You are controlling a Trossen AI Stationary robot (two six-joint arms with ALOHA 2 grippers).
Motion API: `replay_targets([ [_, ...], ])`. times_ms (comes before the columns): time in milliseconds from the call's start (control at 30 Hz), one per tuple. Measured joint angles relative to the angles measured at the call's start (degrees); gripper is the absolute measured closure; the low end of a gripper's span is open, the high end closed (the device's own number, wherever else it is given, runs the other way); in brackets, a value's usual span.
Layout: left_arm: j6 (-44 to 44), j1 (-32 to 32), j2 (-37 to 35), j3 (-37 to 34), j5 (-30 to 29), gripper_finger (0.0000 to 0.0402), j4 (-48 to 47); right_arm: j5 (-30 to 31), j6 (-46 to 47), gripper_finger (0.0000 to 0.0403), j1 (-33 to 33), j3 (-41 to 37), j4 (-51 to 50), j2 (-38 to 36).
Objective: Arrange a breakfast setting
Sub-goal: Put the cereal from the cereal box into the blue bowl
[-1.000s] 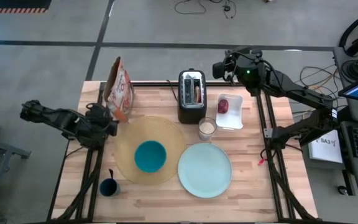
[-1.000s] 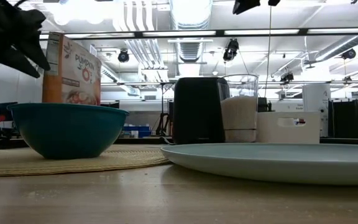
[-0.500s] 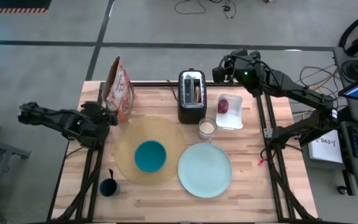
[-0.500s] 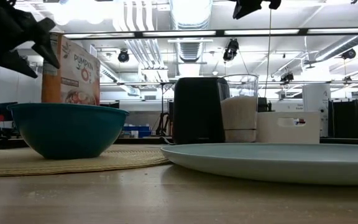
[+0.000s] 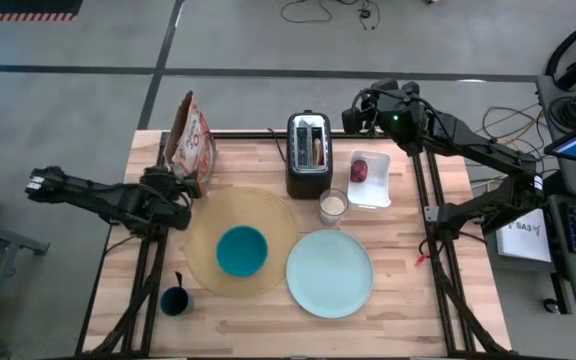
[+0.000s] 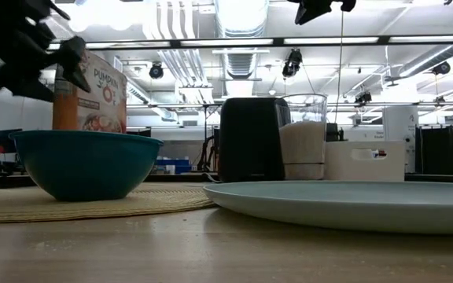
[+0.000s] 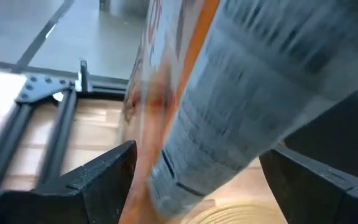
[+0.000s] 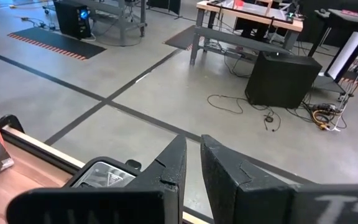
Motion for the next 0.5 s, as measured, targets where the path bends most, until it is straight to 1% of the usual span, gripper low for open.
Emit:
replay_targets([
  [133,1.9,2.5,2.4,-5.0,-1.3,0.0091,10.8,0.0,-1.2,0.0364,0.0,0.0,0.0,0.0],
  [167,2.4,3.1,3.0,-5.8,-1.3,0.0094,12.3,0.0,-1.3,0.0364,0.0,0.0,0.0,0.0],
  [400,2.9,5.4,7.3,-8.0,-1.3,0.0102,15.4,0.0,-1.4,0.0365,0.0,0.0,0.0,0.0],
  [500,2.4,6.5,8.9,-8.7,-2.4,0.0104,16.3,0.0,-1.4,0.0365,0.0,0.0,0.0,0.0],
])
